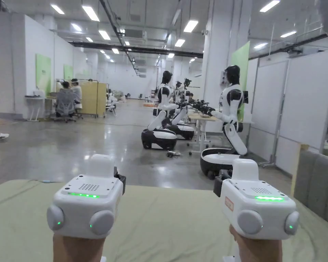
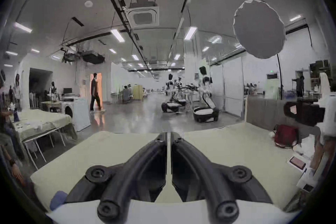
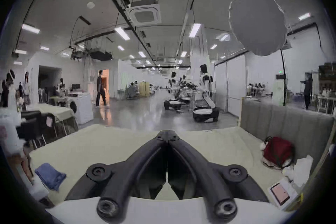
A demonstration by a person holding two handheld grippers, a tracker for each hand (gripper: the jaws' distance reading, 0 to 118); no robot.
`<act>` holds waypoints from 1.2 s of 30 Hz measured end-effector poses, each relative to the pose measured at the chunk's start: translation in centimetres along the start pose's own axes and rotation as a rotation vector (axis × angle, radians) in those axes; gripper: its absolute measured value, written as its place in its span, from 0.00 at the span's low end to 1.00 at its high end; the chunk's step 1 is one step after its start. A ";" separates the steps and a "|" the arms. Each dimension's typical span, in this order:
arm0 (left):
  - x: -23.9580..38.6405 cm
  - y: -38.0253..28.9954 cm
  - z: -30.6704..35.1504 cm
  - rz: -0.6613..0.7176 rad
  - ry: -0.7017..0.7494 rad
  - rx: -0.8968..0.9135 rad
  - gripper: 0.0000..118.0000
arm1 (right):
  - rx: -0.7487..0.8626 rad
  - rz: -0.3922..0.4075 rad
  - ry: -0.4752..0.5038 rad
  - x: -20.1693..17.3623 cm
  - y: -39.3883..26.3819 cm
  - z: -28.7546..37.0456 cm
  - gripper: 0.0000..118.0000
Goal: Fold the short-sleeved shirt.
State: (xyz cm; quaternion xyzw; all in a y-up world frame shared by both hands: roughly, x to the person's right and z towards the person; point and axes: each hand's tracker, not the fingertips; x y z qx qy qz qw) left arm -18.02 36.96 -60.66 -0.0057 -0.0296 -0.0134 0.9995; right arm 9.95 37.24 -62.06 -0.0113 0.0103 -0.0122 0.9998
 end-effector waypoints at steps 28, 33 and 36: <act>0.1 0.6 0.0 -0.019 0.037 0.029 0.33 | -0.002 0.055 0.035 -0.8 -0.9 0.1 0.29; 0.0 0.6 0.1 -0.005 0.032 0.019 0.96 | 0.004 0.059 0.029 -0.7 -0.9 0.3 0.52; 0.2 0.3 0.7 -0.022 0.047 0.035 1.00 | -0.010 0.062 0.026 -0.7 -0.9 0.6 0.63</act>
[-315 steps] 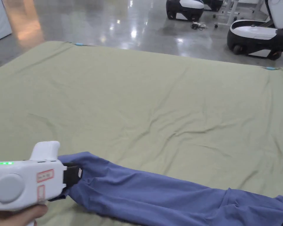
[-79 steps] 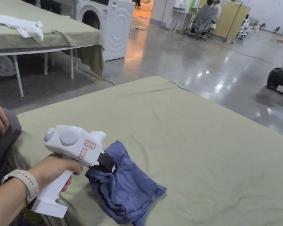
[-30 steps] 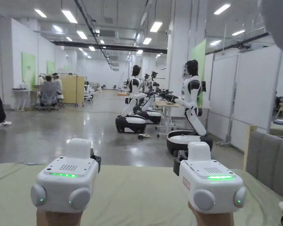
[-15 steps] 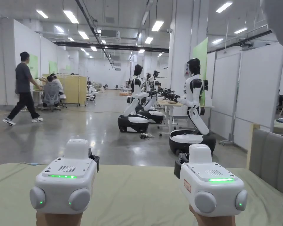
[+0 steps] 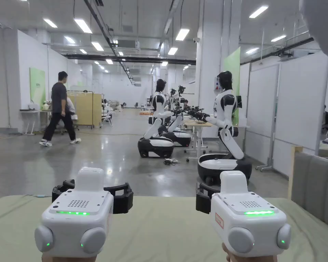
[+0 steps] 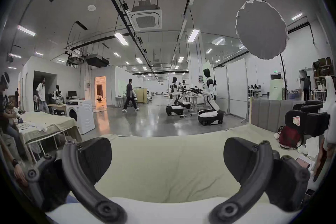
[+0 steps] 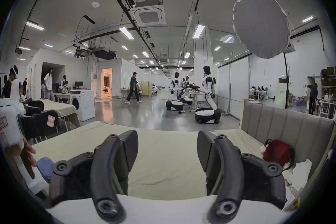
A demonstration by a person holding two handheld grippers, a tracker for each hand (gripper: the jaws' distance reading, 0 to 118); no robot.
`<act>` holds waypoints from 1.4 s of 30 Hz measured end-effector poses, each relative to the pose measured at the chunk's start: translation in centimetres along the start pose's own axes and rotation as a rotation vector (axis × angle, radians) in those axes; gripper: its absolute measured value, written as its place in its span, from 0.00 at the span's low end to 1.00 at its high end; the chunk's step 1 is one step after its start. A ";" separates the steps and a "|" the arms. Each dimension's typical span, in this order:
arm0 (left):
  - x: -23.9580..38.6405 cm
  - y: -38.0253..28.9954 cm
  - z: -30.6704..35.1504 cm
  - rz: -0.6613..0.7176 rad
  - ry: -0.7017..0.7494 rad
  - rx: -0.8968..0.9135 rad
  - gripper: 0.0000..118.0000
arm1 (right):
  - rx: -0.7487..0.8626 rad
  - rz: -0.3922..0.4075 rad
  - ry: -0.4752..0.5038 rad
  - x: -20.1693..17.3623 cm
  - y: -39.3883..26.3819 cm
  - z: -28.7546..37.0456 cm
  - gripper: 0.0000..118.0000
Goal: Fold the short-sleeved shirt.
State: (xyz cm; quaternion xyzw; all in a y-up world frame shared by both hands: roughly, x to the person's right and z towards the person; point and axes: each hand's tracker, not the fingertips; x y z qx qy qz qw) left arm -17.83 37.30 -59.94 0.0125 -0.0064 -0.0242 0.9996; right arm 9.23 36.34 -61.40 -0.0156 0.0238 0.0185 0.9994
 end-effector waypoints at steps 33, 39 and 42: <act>-0.6 -0.6 -0.8 0.058 -0.014 -0.027 1.00 | -0.138 -0.039 -0.101 -2.0 2.3 0.5 0.63; -0.5 -0.6 -0.8 0.049 -0.011 -0.025 1.00 | -0.131 -0.034 -0.135 -2.2 2.1 0.6 0.63; -0.6 -0.5 -0.5 0.056 -0.008 -0.031 1.00 | -0.152 -0.087 -0.106 -1.6 2.5 0.3 0.63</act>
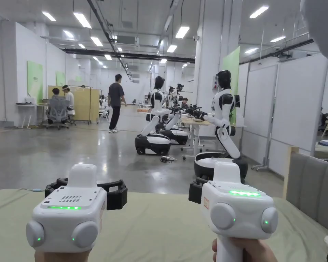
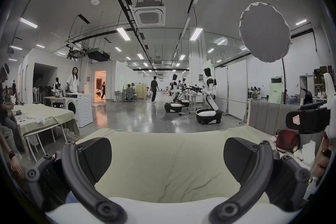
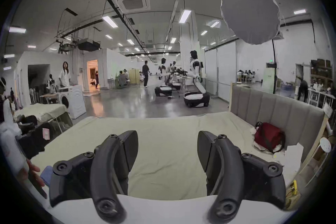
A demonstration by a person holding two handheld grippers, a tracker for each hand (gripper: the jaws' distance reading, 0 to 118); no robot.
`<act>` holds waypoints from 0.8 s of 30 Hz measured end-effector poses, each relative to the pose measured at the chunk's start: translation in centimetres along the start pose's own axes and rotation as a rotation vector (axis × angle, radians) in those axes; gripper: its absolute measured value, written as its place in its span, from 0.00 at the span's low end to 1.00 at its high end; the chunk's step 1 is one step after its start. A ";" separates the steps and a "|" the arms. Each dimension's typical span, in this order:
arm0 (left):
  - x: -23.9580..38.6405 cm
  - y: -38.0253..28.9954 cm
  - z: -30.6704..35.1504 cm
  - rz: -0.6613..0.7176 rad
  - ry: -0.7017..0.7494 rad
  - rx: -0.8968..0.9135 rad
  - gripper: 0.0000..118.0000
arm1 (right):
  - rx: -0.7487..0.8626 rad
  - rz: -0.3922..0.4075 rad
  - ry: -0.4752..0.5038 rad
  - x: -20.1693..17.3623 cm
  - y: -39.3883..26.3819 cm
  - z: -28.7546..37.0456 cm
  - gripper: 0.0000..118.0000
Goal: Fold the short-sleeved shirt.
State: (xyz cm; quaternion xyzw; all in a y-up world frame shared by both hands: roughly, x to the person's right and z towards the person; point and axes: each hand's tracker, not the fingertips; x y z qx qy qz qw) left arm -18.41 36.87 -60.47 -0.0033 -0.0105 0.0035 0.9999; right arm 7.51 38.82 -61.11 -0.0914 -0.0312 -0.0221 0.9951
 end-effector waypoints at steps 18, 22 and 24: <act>-0.5 0.1 0.8 0.030 0.005 0.001 1.00 | -0.016 -0.045 0.128 0.3 0.5 0.4 0.63; -0.6 0.2 0.7 0.030 0.007 0.002 1.00 | 0.015 -0.063 0.095 0.5 0.6 0.6 0.63; -0.6 0.3 0.6 0.029 0.012 0.003 1.00 | 0.024 -0.022 0.060 0.4 0.6 1.0 0.63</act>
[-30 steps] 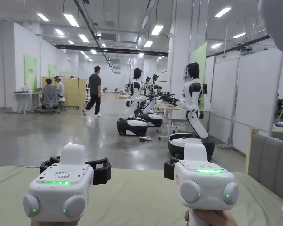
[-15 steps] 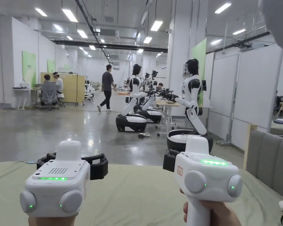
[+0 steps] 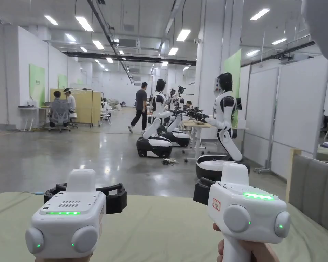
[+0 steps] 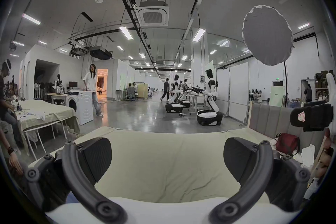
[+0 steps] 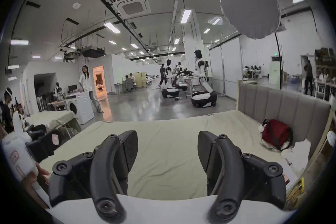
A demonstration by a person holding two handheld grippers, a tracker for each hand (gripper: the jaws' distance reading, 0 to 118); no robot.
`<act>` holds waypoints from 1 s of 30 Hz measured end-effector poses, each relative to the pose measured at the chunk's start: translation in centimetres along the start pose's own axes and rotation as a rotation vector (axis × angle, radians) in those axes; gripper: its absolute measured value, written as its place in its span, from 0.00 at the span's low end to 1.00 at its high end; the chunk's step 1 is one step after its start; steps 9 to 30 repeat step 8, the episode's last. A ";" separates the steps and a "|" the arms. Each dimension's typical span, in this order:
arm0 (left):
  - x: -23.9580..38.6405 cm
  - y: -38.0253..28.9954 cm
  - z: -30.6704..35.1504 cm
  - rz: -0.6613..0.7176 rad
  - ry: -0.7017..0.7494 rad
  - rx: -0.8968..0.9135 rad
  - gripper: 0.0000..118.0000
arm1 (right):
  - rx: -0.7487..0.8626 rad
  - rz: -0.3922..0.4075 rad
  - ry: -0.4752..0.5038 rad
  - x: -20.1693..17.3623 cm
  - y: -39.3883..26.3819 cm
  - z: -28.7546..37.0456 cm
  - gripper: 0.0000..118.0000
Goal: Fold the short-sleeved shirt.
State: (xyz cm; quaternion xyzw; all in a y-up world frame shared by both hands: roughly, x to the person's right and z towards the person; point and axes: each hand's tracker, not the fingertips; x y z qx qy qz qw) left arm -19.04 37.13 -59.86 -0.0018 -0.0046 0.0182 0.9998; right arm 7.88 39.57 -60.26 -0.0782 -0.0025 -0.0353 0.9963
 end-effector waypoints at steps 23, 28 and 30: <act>0.3 0.2 0.2 0.001 0.000 0.001 1.00 | 0.072 0.045 0.048 0.3 -0.9 0.7 0.64; 0.3 0.2 0.2 0.001 0.000 0.001 1.00 | 0.072 0.045 0.048 0.3 -0.9 0.7 0.64; 0.3 0.2 0.2 0.001 0.000 0.001 1.00 | 0.072 0.045 0.048 0.3 -0.9 0.7 0.64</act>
